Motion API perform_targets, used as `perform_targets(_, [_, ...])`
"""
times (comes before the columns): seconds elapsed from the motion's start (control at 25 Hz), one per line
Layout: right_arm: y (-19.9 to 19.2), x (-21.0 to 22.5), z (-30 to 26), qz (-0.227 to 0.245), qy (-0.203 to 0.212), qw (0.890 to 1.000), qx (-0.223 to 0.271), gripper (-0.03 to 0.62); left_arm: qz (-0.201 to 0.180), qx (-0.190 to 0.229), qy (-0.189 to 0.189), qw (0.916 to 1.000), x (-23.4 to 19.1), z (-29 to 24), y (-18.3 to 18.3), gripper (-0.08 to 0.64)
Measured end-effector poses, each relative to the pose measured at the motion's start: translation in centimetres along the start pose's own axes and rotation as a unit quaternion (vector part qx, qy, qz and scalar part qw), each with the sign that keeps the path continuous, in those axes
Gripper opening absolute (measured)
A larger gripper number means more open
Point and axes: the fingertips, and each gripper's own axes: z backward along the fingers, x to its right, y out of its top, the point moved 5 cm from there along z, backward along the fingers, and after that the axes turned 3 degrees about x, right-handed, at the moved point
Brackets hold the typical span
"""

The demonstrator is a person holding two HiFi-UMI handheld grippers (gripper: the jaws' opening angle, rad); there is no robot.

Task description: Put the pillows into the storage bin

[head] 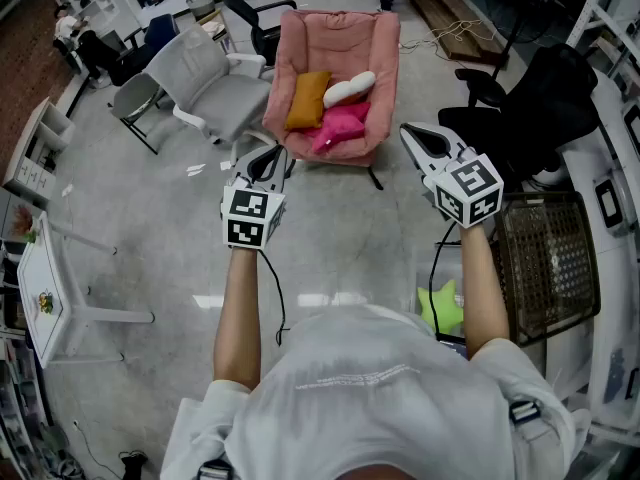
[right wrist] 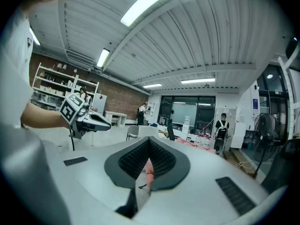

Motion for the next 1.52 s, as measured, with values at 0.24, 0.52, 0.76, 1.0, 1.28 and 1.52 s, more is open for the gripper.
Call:
perform_targets(0.24, [-0.6,0.7,0.5,-0.031,0.004,0.999,0.012,0.023,0.003,-0.002,0.01,0.9999,0.3,-0.4,-0.1,0.015])
perform_targets(0.52, [-1.6,1.9,1.5,-0.037,0.017,0.999,0.018,0.026,0.015,-0.01,0.035,0.9992,1.6,-0.5,-0.3,0.018])
perform_targets(0.76, [-3.6,3.8,2.3,-0.043,0.034,0.998,0.005,0.237,0.026,-0.026,0.042,0.9984,4.2,-1.4,-0.9,0.145])
perform_targets(1.0, [-5.3,5.7,3.9,-0.032,0.062,0.998,0.01,0.342,0.054,-0.052,0.051,0.9959,7.1,-2.4,-1.7,0.221])
perform_targets(1.28, [-8.2,8.0,4.6,-0.069,0.077,0.995,0.002,0.359,0.067,-0.069,0.051,0.9941,8.8,-3.3,-1.7,0.23])
perform_targets(1.52, [-8.9,9.0,2.6,-0.066,0.088,0.994,-0.01,0.359,0.078,-0.061,0.058,0.9934,7.6,-5.2,-2.3,0.23])
